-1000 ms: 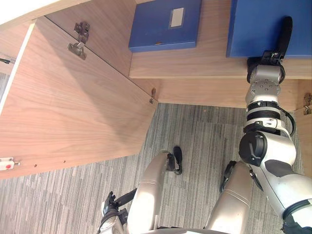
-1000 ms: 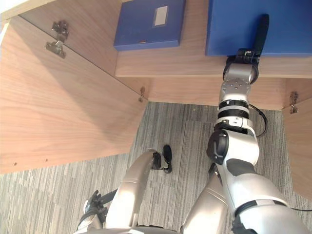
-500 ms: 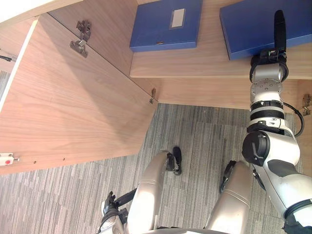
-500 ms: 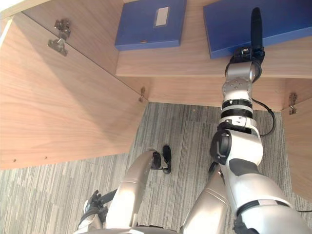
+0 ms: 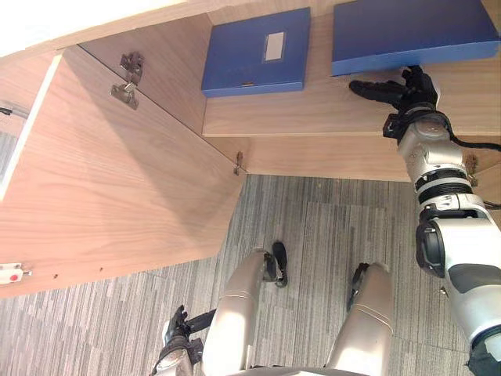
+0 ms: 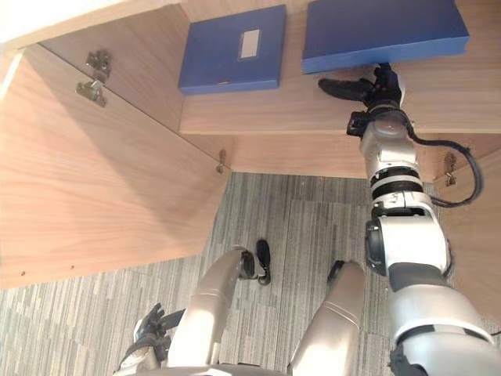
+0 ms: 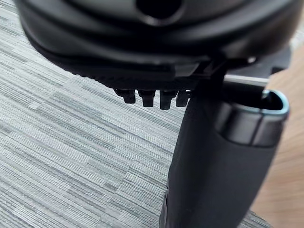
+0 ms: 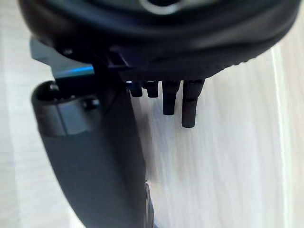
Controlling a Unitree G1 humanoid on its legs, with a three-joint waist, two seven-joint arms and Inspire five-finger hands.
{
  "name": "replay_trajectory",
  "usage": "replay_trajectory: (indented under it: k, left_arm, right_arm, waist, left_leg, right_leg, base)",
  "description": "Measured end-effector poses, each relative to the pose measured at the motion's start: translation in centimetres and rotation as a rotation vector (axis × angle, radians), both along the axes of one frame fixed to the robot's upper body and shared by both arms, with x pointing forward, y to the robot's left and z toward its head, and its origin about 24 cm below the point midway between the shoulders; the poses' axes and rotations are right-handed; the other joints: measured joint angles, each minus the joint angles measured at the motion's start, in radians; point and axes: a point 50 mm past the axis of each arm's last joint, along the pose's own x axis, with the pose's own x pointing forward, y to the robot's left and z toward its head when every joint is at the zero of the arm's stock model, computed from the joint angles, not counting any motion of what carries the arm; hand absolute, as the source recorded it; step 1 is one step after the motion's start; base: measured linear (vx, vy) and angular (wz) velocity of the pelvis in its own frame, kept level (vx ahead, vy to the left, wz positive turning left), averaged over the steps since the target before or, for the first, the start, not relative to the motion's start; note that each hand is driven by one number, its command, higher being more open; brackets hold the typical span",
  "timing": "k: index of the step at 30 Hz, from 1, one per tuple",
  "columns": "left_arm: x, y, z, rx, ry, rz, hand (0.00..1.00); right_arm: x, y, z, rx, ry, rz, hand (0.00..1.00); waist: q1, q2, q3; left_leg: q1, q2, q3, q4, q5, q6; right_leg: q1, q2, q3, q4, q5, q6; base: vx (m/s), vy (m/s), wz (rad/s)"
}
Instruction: Walk over to the cabinet, pick up the folder, carry it to the office cabinet, place the folder inside the office cabinet, then close the office cabinet door
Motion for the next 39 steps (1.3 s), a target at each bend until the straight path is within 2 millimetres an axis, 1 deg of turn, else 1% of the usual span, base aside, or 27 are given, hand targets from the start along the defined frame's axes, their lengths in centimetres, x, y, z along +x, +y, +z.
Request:
replay_trajectory:
  k: [3,4,5,9,10,11,12,15,16,20,22,23,25,28,29,31,32,33,34,36,38,39]
  left_arm:
    - [-0.1,0.0,0.1,0.001,-0.012,-0.025,1.0]
    - [-0.1,0.0,0.1,0.003,-0.014,-0.028,1.0]
    - [-0.2,0.0,0.2,0.007,-0.02,-0.039,1.0]
    - [-0.2,0.0,0.2,0.003,-0.026,-0.063,1.0]
    - [-0.2,0.0,0.2,0.002,-0.027,-0.065,1.0]
    - [-0.2,0.0,0.2,0.002,-0.027,-0.065,1.0]
    - [-0.3,0.0,0.2,0.001,-0.026,-0.066,1.0]
    - [-0.4,0.1,0.2,-0.004,-0.025,-0.082,1.0]
    - [-0.4,0.1,0.2,-0.004,-0.027,-0.098,1.0]
    - [-0.3,0.1,0.2,-0.011,-0.026,-0.131,1.0]
    - [-0.4,0.1,0.1,-0.021,-0.016,-0.138,1.0]
    - [-0.5,0.1,0.1,-0.022,-0.013,-0.139,1.0]
    - [-0.5,0.1,0.1,-0.017,-0.007,-0.153,1.0]
    - [-0.7,0.2,0.0,-0.008,0.004,-0.18,1.0]
    - [-0.9,0.2,0.0,-0.004,0.012,-0.194,1.0]
    - [-1.2,0.3,-0.1,-0.005,0.022,-0.2,1.0]
    - [-1.7,0.4,-0.3,-0.004,0.037,-0.2,1.0]
    - [-1.9,0.4,-0.4,-0.004,0.043,-0.198,1.0]
    - [-2.2,0.5,-0.5,-0.002,0.054,-0.198,1.0]
    - [-2.4,0.6,-0.5,0.005,0.069,-0.211,1.0]
    - [-2.4,0.6,-0.6,0.002,0.072,-0.219,1.0]
    - [-2.6,0.8,-0.6,0.007,0.085,-0.224,1.0]
  right_arm:
    - [-0.1,-0.2,0.6,-0.215,0.041,-0.02,1.0]
    - [-0.1,-0.4,0.7,-0.252,0.049,-0.025,1.0]
    - [-0.2,-0.6,1.1,-0.342,0.063,-0.04,1.0]
    - [-0.6,-1.4,2.6,-0.559,0.076,-0.099,1.0]
    - [-0.8,-1.8,3.0,-0.638,0.096,-0.114,1.0]
    - [-0.8,-1.9,3.1,-0.65,0.1,-0.115,1.0]
    - [-0.9,-2.1,3.1,-0.702,0.121,-0.116,1.0]
    - [-0.7,-1.6,2.6,-0.856,0.218,-0.057,1.0]
    - [-0.6,-1.4,2.0,-0.894,0.257,-0.021,1.0]
    - [-0.5,-1.0,0.6,-0.97,0.319,0.059,1.0]
    - [-0.5,-0.7,-0.9,-1.029,0.361,0.098,1.0]
    - [-0.5,-0.6,-1.2,-1.048,0.373,0.109,1.0]
    - [-0.7,-0.2,-2.8,-1.09,0.405,0.164,1.0]
    - [-0.9,-0.1,-4.5,-1.116,0.446,0.218,1.0]
    - [-1.0,0.0,-5.5,-1.129,0.479,0.252,1.0]
    - [-1.2,0.1,-6.4,-1.129,0.506,0.281,1.0]
    - [-1.4,0.5,-7.7,-1.121,0.537,0.323,1.0]
    - [-1.5,0.6,-8.2,-1.117,0.547,0.338,1.0]
    - [-1.7,0.7,-9.3,-1.119,0.57,0.365,1.0]
    - [-2.0,1.0,-10.7,-1.106,0.603,0.399,1.0]
    - [-2.3,1.6,-12.3,-1.082,0.631,0.437,1.0]
    - [-2.7,2.3,-13.9,-1.061,0.655,0.47,1.0]
  waist:
    - [0.0,0.0,-0.001]
    - [0.0,0.0,-0.001]
    - [0.0,0.0,-0.001]
    - [0.0,-0.001,0.0]
    - [-0.001,-0.001,0.0]
    - [-0.001,-0.001,0.0]
    - [-0.002,-0.001,0.0]
    - [-0.011,-0.002,0.001]
    - [-0.012,-0.002,0.001]
    - [-0.015,-0.004,0.002]
    - [-0.014,-0.008,0.004]
    - [-0.013,-0.009,0.004]
    - [-0.014,-0.012,0.002]
    - [-0.016,-0.017,0.0]
    - [-0.015,-0.022,-0.002]
    - [-0.014,-0.026,-0.005]
    - [-0.014,-0.034,-0.015]
    - [-0.014,-0.038,-0.019]
    - [-0.013,-0.045,-0.025]
    - [-0.011,-0.051,-0.028]
    - [-0.011,-0.057,-0.036]
    - [-0.012,-0.066,-0.053]
  left_leg:
    - [0.002,-0.002,0.006,-0.008,0.002,0.004]
    - [0.002,-0.003,0.006,-0.009,0.003,0.004]
    - [0.001,-0.004,0.008,-0.011,0.003,0.006]
    - [0.001,-0.004,0.023,-0.02,0.005,0.009]
    - [0.0,-0.004,0.026,-0.021,0.005,0.009]
    - [-0.001,-0.004,0.026,-0.021,0.005,0.009]
    - [-0.002,-0.004,0.026,-0.022,0.005,0.009]
    - [-0.002,-0.003,0.026,-0.023,0.005,0.009]
    - [-0.002,-0.002,0.025,-0.023,0.005,0.009]
    - [0.013,0.002,0.02,-0.028,0.005,0.008]
    - [0.045,0.005,0.02,-0.046,0.005,0.009]
    - [0.053,0.007,0.021,-0.053,0.006,0.009]
    - [0.091,0.011,0.024,-0.087,0.012,0.007]
    - [0.14,0.012,0.026,-0.132,0.022,0.005]
    - [0.175,0.012,0.029,-0.163,0.029,0.002]
    - [0.204,0.014,0.031,-0.19,0.035,-0.001]
    - [0.233,0.017,0.033,-0.222,0.042,-0.008]
    - [0.245,0.019,0.034,-0.235,0.046,-0.011]
    - [0.269,0.021,0.034,-0.26,0.053,-0.014]
    - [0.312,0.027,0.034,-0.303,0.068,-0.021]
    - [0.352,0.036,0.035,-0.366,0.092,-0.032]
    - [0.38,0.04,0.034,-0.419,0.117,-0.037]
  right_leg:
    - [0.001,-0.001,0.003,-0.01,0.007,0.003]
    - [0.0,-0.002,0.003,-0.011,0.007,0.004]
    - [-0.001,-0.003,0.005,-0.013,0.009,0.005]
    - [-0.01,-0.001,0.014,-0.021,0.014,0.006]
    - [-0.014,-0.001,0.016,-0.021,0.015,0.007]
    - [-0.015,-0.001,0.017,-0.021,0.015,0.007]
    - [-0.016,-0.001,0.018,-0.021,0.015,0.007]
    - [-0.017,0.001,0.017,-0.022,0.014,0.007]
    - [-0.016,0.001,0.015,-0.023,0.015,0.007]
    - [0.006,0.006,0.007,-0.035,0.018,0.006]
    - [0.038,0.011,0.002,-0.057,0.026,0.006]
    - [0.046,0.014,0.002,-0.065,0.029,0.007]
    - [0.085,0.023,-0.007,-0.107,0.045,0.008]
    - [0.137,0.031,-0.021,-0.158,0.06,0.012]
    - [0.17,0.037,-0.026,-0.19,0.071,0.013]
    - [0.199,0.042,-0.033,-0.219,0.08,0.014]
    - [0.229,0.05,-0.041,-0.255,0.092,0.013]
    - [0.241,0.053,-0.045,-0.27,0.097,0.013]
    - [0.266,0.058,-0.053,-0.295,0.105,0.012]
    - [0.312,0.071,-0.07,-0.344,0.123,0.01]
    - [0.357,0.092,-0.087,-0.412,0.152,0.005]
    - [0.384,0.106,-0.101,-0.462,0.174,0.002]
  base:
    - [0.04,0.015,-0.02]
    - [0.04,0.01,0.01]
    - [0.04,0.008,-0.01]
    - [0.05,0.006,-0.04]
    - [0.05,-0.003,-0.02]
    - [0.05,-0.008,-0.02]
    - [0.04,-0.009,-0.01]
    - [0.04,-0.016,-0.01]
    - [0.04,-0.016,-0.01]
    - [0.03,-0.01,-0.02]
    - [0.03,-0.006,-0.1]
    - [0.05,-0.001,-0.16]
    - [0.07,0.005,-0.15]
    - [0.09,0.012,-0.12]
    - [0.1,0.018,-0.13]
    - [0.1,0.018,-0.14]
    - [0.08,0.013,-0.15]
    - [0.12,0.011,-0.14]
    - [0.08,0.002,-0.09]
    - [0.1,-0.003,-0.11]
    - [0.08,-0.011,-0.12]
    - [0.09,-0.028,-0.11]
